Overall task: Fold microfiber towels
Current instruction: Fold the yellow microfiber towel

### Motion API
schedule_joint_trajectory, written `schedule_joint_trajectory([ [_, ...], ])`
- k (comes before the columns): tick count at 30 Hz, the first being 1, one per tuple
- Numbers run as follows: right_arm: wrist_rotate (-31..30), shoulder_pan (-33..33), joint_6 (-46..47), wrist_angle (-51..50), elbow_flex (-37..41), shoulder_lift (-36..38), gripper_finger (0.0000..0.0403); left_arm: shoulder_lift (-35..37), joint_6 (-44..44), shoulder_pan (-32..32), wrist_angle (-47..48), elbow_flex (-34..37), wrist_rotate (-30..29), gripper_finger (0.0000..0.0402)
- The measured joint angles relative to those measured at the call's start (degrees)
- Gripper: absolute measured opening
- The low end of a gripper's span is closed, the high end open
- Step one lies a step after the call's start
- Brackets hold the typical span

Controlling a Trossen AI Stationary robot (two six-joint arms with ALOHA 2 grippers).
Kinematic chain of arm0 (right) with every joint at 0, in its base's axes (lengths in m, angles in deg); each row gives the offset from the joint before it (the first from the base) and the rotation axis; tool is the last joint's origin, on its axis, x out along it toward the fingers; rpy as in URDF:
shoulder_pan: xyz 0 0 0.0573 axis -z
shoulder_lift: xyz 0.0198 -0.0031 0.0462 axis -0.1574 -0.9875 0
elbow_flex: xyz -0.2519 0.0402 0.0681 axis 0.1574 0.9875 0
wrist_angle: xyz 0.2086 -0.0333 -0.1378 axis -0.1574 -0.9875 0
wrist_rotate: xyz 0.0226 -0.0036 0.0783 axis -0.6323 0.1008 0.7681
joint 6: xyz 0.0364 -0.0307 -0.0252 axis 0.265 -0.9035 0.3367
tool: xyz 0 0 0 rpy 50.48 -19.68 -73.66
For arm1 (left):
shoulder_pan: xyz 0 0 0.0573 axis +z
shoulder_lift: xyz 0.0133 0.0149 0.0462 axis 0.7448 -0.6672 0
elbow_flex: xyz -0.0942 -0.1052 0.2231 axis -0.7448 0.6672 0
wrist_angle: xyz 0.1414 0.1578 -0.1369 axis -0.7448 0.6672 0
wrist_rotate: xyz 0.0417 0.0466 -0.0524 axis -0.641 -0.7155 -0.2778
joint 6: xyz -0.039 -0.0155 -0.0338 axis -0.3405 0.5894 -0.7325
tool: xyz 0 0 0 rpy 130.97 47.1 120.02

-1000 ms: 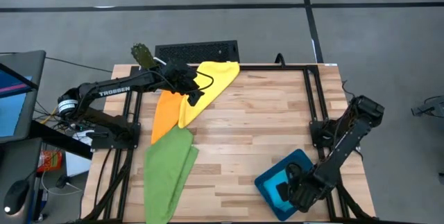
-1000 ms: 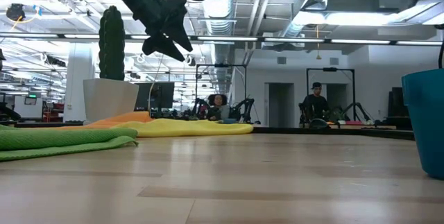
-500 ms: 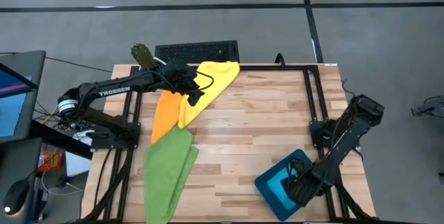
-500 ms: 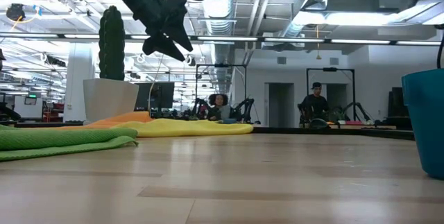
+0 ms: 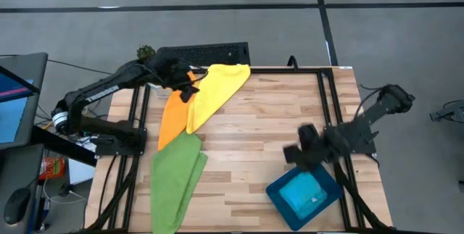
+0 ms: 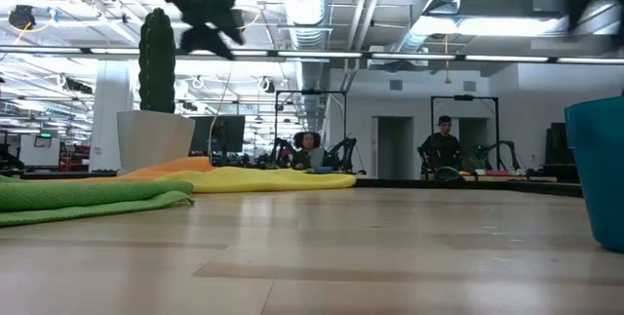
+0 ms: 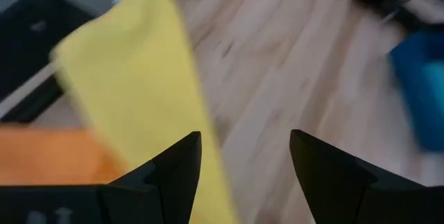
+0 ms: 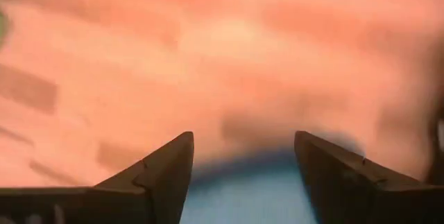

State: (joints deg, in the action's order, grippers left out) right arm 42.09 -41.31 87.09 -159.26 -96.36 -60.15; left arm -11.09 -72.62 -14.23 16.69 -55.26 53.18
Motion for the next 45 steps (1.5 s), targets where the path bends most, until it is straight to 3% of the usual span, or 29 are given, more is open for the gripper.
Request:
schedule_joint_trajectory([
  [5,-2.8,18.7,-31.2,8.9,0.0,0.3,0.0274,2.0,1.0,1.1,6.4,1.3,0.1,0.0213],
  [9,0.6,34.1,-54.6,23.7,0.0,-2.0,0.0274,2.1,-2.5,1.0,5.6,6.4,4.3,0.0213],
  [13,6.6,48.4,-70.6,38.4,-1.6,-6.0,0.0274,2.2,-6.5,0.5,2.4,11.8,5.6,0.0213],
  [17,12.2,58.2,-83.1,44.2,-11.5,-15.2,0.0274,3.3,-9.6,0.0,-0.9,15.8,5.8,0.0213],
  [22,14.2,62.6,-95.6,39.8,-29.9,-30.7,0.0274,4.1,-12.1,-0.1,-2.8,17.9,2.1,0.0213],
  [31,17.8,67.2,-104.2,34.0,-57.4,-54.7,0.0274,4.4,-13.7,-0.9,-1.4,18.0,1.7,0.0213],
  [38,20.7,69.0,-106.0,29.0,-67.1,-65.9,0.0274,5.2,-14.6,-0.9,-0.5,18.0,1.7,0.0213],
  [45,24.2,69.3,-106.2,26.1,-68.5,-70.7,0.0274,5.5,-14.8,-0.9,0.0,18.0,1.4,0.0213],
])
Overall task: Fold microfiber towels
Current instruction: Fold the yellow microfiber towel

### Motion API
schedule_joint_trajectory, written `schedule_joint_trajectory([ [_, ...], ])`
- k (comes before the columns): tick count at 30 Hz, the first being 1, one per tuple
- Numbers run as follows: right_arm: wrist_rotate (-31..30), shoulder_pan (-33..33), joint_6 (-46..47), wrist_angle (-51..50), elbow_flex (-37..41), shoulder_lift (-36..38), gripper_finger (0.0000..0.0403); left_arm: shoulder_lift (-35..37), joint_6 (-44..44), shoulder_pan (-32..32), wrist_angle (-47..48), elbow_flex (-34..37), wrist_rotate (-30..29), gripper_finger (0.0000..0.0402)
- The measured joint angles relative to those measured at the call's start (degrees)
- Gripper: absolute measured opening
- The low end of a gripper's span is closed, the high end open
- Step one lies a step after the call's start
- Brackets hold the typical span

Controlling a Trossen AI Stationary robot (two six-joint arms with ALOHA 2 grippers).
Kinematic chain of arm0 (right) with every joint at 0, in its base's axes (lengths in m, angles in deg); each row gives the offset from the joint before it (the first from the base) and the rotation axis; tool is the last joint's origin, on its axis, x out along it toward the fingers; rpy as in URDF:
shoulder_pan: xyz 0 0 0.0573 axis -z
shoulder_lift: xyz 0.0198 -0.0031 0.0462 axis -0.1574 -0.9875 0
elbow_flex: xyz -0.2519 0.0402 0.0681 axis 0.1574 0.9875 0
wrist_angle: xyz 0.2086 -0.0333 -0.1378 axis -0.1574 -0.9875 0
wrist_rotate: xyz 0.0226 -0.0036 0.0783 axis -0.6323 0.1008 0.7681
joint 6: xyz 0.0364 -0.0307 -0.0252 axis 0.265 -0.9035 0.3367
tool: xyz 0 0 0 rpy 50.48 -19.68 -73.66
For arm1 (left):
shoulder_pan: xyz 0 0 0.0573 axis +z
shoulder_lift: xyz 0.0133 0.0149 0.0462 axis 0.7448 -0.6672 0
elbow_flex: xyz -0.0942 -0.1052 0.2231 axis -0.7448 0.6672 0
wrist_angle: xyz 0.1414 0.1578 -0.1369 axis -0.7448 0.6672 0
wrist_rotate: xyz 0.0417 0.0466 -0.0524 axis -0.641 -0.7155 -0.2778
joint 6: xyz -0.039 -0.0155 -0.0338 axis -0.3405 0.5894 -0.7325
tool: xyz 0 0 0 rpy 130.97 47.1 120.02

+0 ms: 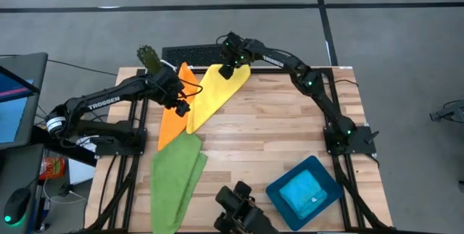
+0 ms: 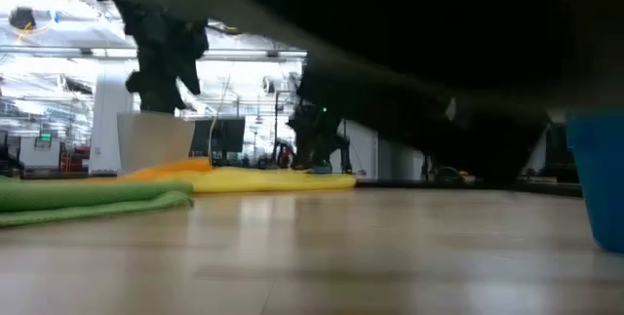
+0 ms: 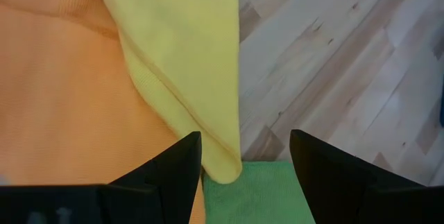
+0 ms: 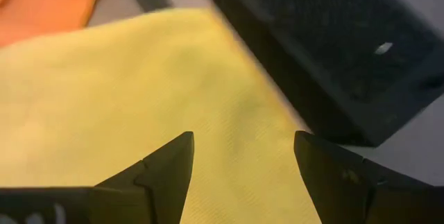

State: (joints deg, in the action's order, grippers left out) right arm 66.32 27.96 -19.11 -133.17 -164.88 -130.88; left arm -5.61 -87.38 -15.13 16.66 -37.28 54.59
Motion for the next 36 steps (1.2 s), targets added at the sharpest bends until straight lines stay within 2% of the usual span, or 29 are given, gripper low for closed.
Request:
schedule_joint_trajectory([
  [6,-0.4,0.5,0.8,-1.1,-0.1,0.1,0.0259,0.0,-0.9,0.0,0.1,0.0,-0.2,0.0213],
  [13,-1.1,1.4,-1.8,-7.4,0.3,0.1,0.0159,0.0,-1.3,0.0,0.0,0.0,-0.3,0.0213],
  [16,-6.4,2.3,3.3,-9.5,0.3,0.4,0.0141,0.0,-1.5,0.0,0.0,0.0,-0.4,0.0213],
  [20,-8.0,4.4,10.1,-12.7,0.3,0.4,0.0159,0.0,-1.5,0.0,-0.1,0.0,-0.4,0.0213],
  [28,-8.9,4.3,16.2,-10.5,-0.3,1.2,0.0244,0.0,-0.9,0.0,-1.6,0.0,-0.4,0.0213],
  [33,-9.7,4.2,20.4,-8.8,-0.3,0.6,0.0242,0.0,-0.9,0.0,-1.7,0.0,-0.3,0.0213],
  [36,-6.7,4.3,25.6,-10.6,-1.8,0.3,0.0233,0.0,-0.9,0.0,-1.6,0.0,0.5,0.0213],
])
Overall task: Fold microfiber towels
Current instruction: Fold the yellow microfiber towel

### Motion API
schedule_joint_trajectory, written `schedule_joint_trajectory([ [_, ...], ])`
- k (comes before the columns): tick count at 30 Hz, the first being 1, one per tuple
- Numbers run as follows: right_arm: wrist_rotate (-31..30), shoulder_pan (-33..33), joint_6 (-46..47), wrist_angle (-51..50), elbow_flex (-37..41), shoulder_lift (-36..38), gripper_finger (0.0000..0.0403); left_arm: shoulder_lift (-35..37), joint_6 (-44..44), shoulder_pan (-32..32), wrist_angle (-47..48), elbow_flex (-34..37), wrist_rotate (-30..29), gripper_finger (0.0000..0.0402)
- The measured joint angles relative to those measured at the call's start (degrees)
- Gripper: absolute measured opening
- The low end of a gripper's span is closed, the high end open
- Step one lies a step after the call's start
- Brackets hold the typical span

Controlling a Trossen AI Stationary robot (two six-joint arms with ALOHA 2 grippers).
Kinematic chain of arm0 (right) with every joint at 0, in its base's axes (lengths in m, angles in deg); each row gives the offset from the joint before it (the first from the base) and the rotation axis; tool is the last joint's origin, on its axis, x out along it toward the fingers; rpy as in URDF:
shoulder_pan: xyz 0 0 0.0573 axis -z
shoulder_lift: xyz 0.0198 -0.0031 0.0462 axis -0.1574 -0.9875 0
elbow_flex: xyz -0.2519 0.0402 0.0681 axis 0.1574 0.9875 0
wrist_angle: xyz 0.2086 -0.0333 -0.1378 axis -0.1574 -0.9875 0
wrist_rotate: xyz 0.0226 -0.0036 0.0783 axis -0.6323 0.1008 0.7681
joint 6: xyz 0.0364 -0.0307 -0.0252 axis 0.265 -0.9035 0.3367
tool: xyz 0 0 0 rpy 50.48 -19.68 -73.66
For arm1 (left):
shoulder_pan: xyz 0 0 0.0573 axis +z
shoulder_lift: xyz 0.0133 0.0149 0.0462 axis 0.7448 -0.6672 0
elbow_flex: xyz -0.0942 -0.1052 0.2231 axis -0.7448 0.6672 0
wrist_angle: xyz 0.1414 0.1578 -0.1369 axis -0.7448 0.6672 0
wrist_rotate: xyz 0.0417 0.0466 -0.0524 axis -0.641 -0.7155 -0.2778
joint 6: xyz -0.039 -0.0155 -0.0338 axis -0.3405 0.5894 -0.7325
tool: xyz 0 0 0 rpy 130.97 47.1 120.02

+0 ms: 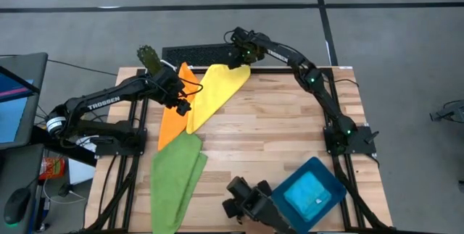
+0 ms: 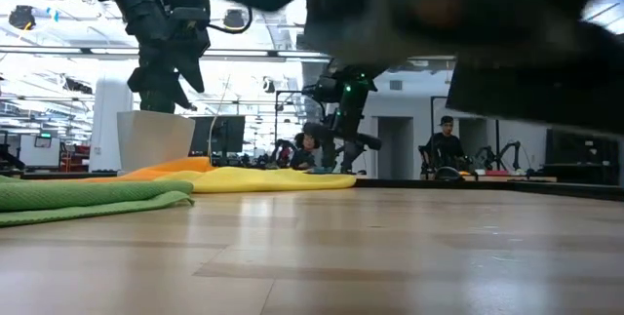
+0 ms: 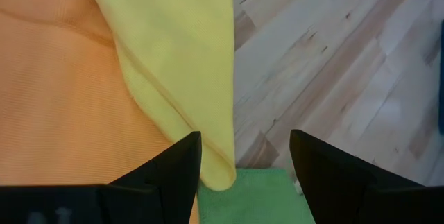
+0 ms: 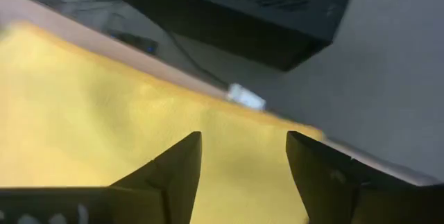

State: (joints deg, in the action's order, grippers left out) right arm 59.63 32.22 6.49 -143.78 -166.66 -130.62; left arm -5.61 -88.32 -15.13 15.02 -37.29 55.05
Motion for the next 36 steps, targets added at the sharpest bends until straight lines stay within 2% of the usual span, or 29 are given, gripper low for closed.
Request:
schedule_joint_trajectory([
  [3,3.2,0.5,3.8,-1.1,-0.4,0.6,0.0229,0.0,0.0,0.0,0.0,0.0,0.0,0.0213],
  [8,2.8,0.4,8.1,-2.7,-0.3,0.8,0.0228,0.0,1.0,0.0,-0.2,0.0,0.0,0.0213],
  [13,-3.7,0.8,11.4,-5.6,0.5,0.9,0.0228,0.0,1.2,0.0,-0.2,0.0,0.0,0.0213],
  [16,-3.0,2.3,11.9,-7.9,2.0,0.9,0.0228,0.0,2.3,0.0,-0.2,0.0,0.0,0.0213],
  [21,-1.3,2.6,11.4,-5.9,2.4,0.9,0.0226,0.0,3.6,0.0,-0.2,0.0,-0.2,0.0213],
  [31,-2.3,1.5,6.8,-6.5,2.4,0.9,0.0224,0.0,4.6,0.0,-0.2,0.0,-0.3,0.0213],
  [36,-1.5,1.3,2.7,-8.0,2.4,0.9,0.0206,0.0,4.6,0.0,-0.2,0.0,-0.4,0.0213],
])
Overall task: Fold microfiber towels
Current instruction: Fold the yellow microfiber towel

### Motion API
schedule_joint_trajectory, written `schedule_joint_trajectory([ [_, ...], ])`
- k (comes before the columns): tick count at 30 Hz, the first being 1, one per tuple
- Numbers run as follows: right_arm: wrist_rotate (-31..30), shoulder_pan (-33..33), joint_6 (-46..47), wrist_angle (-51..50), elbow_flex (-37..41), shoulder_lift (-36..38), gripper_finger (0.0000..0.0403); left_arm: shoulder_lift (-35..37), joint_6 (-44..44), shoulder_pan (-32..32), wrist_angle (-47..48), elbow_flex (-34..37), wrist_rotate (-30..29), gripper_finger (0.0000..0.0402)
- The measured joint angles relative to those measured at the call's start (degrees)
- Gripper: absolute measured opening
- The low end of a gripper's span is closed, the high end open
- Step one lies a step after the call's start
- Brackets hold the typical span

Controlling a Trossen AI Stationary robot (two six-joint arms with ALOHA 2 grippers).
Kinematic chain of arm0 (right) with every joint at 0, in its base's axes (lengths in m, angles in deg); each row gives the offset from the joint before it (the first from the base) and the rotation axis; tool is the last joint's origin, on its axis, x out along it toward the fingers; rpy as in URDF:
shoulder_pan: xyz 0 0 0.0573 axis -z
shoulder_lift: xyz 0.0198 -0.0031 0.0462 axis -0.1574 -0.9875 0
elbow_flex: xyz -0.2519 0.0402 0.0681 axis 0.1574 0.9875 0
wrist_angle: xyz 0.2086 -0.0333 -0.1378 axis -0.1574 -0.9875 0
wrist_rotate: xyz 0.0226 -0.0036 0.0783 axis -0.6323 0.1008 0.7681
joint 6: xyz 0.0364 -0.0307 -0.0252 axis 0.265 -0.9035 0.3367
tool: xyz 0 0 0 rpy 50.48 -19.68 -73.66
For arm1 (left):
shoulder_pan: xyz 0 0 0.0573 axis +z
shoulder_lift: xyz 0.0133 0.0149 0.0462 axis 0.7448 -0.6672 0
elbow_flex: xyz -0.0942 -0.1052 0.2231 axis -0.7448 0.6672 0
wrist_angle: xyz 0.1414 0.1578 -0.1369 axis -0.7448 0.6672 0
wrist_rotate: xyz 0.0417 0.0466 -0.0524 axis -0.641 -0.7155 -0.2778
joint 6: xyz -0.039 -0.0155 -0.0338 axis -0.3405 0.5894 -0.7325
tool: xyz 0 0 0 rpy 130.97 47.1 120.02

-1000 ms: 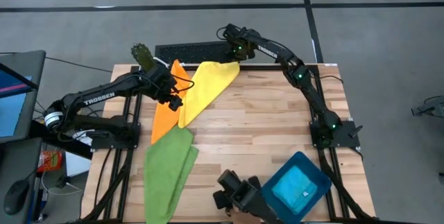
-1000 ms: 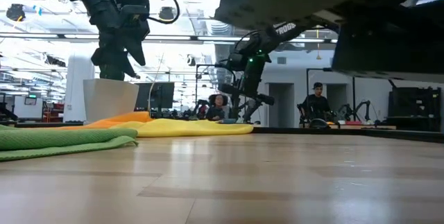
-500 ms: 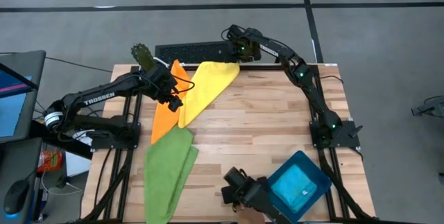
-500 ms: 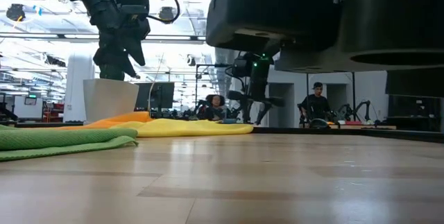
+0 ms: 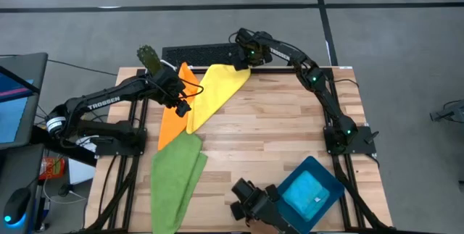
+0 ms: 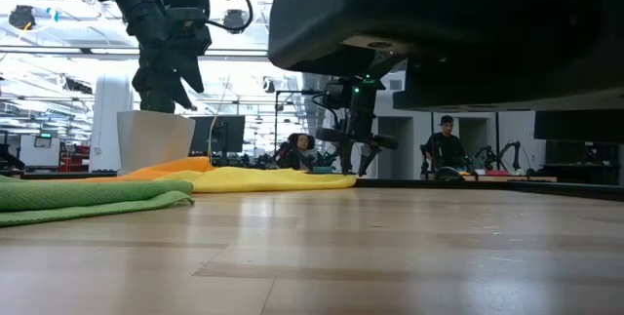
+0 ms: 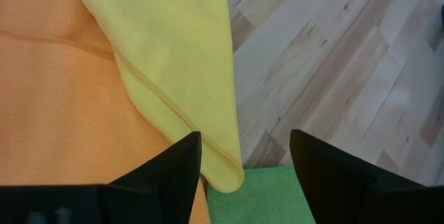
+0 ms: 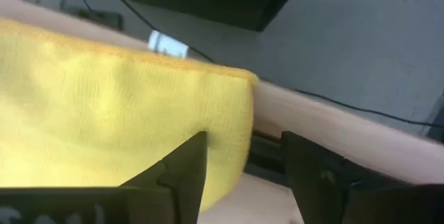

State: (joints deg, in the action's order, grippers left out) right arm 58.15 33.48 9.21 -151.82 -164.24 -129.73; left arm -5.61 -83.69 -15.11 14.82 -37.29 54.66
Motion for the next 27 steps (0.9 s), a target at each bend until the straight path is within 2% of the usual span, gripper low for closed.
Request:
schedule_joint_trajectory([
  [9,-1.4,-0.6,-4.8,0.0,1.0,0.0,0.016,0.0,0.0,0.0,0.0,0.0,0.0,0.0213],
  [18,-2.1,-2.0,-11.4,0.5,1.3,0.0,0.0015,0.0,0.0,0.0,0.0,0.0,0.3,0.0213],
  [27,-1.2,-3.1,-11.4,-5.2,-2.7,0.4,0.0008,0.0,0.2,0.0,-2.0,0.0,-1.0,0.0213],
])
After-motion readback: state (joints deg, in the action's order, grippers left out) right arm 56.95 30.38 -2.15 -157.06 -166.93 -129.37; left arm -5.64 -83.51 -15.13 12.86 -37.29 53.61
